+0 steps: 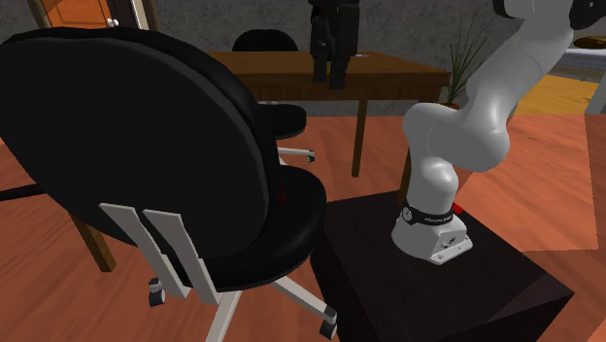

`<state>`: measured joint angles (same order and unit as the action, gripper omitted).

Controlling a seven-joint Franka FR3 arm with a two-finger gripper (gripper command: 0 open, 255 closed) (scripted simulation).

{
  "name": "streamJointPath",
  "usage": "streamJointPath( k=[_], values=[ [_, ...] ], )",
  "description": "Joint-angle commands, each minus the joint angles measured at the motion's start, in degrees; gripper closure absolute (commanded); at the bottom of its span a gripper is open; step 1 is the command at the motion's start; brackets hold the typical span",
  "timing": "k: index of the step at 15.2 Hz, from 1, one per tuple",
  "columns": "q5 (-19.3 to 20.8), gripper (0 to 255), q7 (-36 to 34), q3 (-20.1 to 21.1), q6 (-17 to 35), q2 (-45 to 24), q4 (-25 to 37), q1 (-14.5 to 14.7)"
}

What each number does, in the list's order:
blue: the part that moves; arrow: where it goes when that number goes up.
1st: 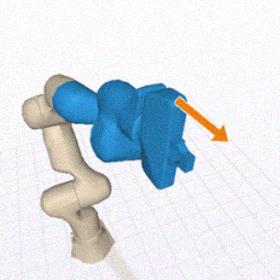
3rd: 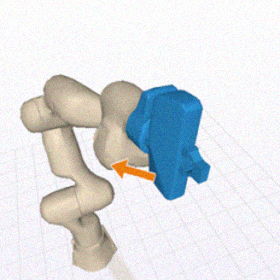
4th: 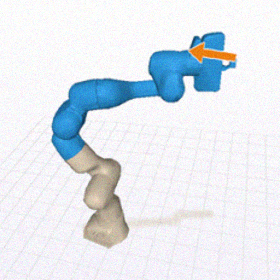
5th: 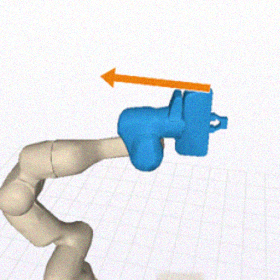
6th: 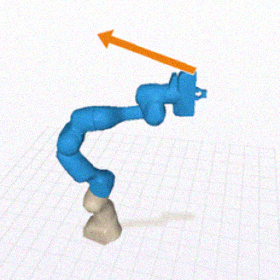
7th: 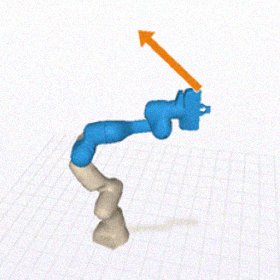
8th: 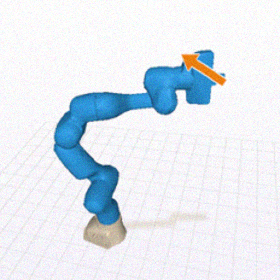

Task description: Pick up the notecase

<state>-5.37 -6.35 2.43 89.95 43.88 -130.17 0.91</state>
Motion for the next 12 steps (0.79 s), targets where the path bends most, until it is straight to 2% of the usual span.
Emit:
streamJointPath(
  k=[1,12],
  values=[
    [0.0,0,0.0,0.0,0.0,0.0,0.0,0.0],
    [3.87,0,6.94,-4.73,19.77,-9.43,-10.77,-2.56]
  ],
)
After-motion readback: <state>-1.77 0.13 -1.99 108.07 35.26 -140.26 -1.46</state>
